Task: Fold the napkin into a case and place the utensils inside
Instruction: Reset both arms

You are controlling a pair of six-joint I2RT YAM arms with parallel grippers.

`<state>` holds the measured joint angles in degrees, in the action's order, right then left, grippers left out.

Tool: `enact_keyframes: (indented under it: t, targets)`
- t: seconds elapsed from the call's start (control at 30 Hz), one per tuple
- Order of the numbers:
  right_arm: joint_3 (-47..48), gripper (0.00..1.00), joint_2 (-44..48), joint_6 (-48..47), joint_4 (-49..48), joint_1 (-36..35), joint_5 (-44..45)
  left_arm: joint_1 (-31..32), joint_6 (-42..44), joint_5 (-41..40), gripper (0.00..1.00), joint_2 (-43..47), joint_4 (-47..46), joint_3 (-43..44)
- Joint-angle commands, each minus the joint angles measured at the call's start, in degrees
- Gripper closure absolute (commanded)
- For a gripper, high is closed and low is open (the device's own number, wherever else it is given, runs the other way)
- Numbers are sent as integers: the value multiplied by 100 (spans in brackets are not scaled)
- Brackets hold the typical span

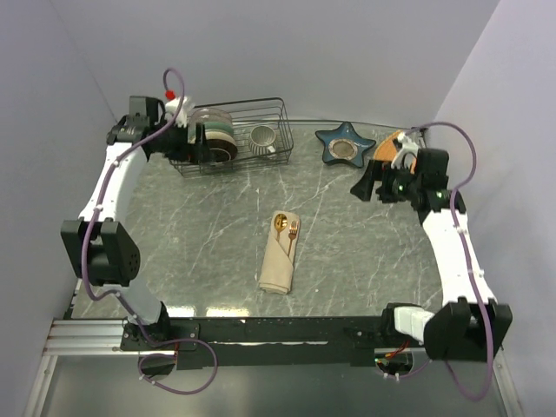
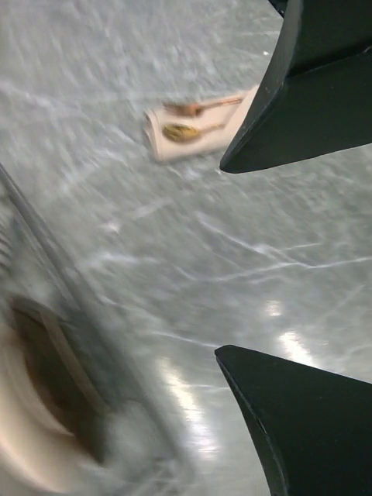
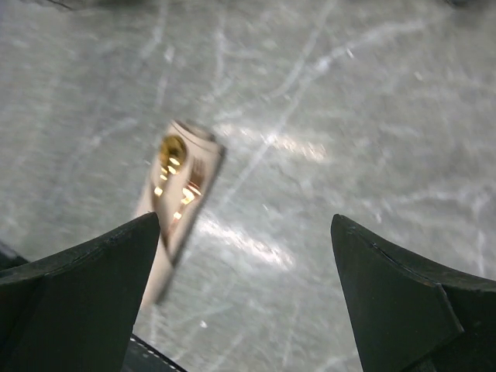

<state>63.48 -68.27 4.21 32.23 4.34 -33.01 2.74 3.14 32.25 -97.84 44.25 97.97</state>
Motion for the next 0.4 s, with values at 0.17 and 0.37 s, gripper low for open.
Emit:
enact_keyframes:
  t: [0.17,0.37]
  targets:
    - [-1039,0,885,-368,-208,-12,1113,42,-270,-1027,1,1460,-284,-2087]
    - [-988,0,938,-500,-243,-29,1087,130,-639,-1440,0,1628,-558,-2362]
